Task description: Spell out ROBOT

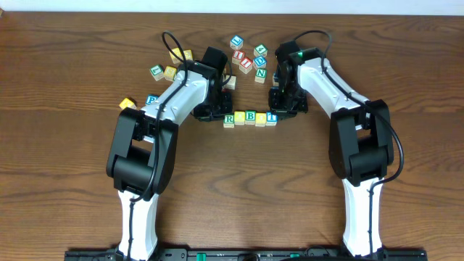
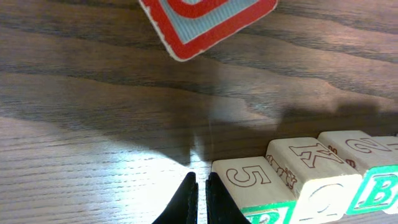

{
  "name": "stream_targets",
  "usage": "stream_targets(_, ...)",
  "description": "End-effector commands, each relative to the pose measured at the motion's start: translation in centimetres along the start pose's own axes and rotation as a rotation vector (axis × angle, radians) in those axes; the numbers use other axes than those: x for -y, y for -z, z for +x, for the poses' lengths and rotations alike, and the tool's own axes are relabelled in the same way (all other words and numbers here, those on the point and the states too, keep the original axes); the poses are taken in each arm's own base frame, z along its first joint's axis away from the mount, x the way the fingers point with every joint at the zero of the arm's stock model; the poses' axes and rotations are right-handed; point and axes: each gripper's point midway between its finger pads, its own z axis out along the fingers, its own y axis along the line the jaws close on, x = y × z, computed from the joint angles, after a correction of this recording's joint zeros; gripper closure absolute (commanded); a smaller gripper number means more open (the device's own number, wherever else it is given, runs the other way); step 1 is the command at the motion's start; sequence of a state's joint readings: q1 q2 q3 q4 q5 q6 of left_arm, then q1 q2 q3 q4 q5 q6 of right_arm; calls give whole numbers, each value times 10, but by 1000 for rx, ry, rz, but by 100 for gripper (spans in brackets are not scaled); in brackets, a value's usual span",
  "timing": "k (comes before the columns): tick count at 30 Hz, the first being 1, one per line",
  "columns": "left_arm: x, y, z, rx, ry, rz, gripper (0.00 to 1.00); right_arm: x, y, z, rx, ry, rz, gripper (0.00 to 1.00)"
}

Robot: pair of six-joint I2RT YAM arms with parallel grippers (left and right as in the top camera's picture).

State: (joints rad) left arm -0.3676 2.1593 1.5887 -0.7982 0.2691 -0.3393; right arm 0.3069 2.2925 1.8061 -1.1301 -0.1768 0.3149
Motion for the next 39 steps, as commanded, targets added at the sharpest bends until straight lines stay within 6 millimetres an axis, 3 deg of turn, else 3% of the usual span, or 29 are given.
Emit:
stream_targets(1,2,-6,4,-23,-17,17,92,0,13,-14,48,-28,6,95)
stream_targets(14,-7,3,-6,20,-25,-36,93,6,24,-22,80,-25,40,99)
stream_targets(17,-12,15,-16,75,-28,-70,92,9,32,-29,109,-24,66,99)
stream_targets(22,-25,58,-46,218,-1,-102,93,0,62,-48,188,37,50,99)
stream_targets(26,-43,93,-67,332,41,-114,93,-29,73,-61,250,88,-53,99)
stream_targets(30,-67,122,-83,423,96,-125,92,-73,64,-63,275,147,-164,99)
stream_targets(35,-94,132,-90,444,157,-134,93,-109,43,-55,278,164,-180,99)
stream_targets(39,-101,133,-90,440,171,-140,93,-122,28,-48,285,112,-138,99)
